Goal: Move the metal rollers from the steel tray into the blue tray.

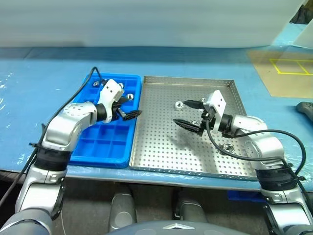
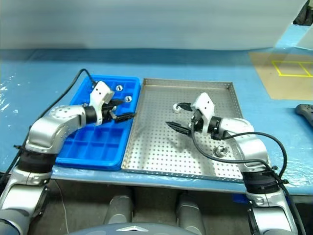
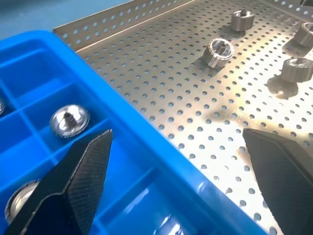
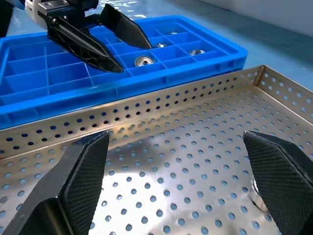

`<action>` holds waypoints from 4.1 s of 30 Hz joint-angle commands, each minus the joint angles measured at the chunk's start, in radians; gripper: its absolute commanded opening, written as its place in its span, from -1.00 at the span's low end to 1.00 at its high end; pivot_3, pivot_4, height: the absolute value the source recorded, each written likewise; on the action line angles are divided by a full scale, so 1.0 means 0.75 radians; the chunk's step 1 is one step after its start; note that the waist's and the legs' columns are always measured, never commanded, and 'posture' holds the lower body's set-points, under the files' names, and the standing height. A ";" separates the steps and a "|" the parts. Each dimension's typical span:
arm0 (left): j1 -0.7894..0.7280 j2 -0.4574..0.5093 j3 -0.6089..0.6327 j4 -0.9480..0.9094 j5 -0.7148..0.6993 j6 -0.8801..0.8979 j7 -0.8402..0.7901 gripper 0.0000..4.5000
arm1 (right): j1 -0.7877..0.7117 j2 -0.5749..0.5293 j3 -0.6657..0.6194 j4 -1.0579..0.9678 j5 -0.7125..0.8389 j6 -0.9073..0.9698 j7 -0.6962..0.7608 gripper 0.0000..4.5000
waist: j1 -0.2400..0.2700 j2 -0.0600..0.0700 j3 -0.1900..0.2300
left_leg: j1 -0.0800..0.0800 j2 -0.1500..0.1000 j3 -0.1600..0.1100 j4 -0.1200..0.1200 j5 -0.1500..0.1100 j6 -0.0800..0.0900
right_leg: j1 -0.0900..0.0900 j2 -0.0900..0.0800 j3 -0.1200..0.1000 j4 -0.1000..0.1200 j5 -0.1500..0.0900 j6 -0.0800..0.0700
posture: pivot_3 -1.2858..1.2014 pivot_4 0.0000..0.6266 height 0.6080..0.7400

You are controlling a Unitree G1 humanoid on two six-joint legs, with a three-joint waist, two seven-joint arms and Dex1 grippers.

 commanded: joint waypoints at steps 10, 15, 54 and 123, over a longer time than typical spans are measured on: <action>-0.362 -0.159 -0.139 0.622 0.142 -0.313 -0.257 0.99 | 0.171 -0.044 -0.117 -0.269 0.069 0.099 -0.143 1.00 | -0.045 0.000 0.000 | 0.003 -0.001 0.001 0.001 0.000 0.000 | 0.002 0.000 0.002 0.001 0.000 0.000 | -0.09 -0.52 1.00; -0.485 -0.262 -0.160 0.960 0.219 -0.481 -0.334 0.99 | 0.235 -0.040 -0.135 -0.340 0.084 0.122 -0.204 1.00 | -0.060 0.000 0.000 | 0.007 -0.001 0.001 0.000 0.000 0.001 | 0.005 0.000 0.004 0.000 0.000 0.000 | -0.12 -0.52 1.00; -1.047 -0.572 -0.209 1.852 0.819 -1.305 -0.417 0.99 | 0.383 0.058 -0.090 -0.598 0.144 0.249 -0.461 1.00 | -0.099 -0.001 0.000 | 0.011 -0.003 0.001 -0.001 -0.002 0.004 | 0.014 -0.001 0.005 -0.008 0.001 0.001 | -0.24 -0.52 1.00; -1.024 -0.563 -0.118 1.851 0.819 -1.263 -0.483 0.99 | 0.402 0.070 -0.131 -0.798 0.440 0.481 -0.655 1.00 | -0.101 -0.001 0.001 | 0.010 -0.004 0.002 -0.003 -0.005 0.008 | 0.013 -0.003 0.004 -0.012 0.000 0.003 | -0.15 -0.52 1.00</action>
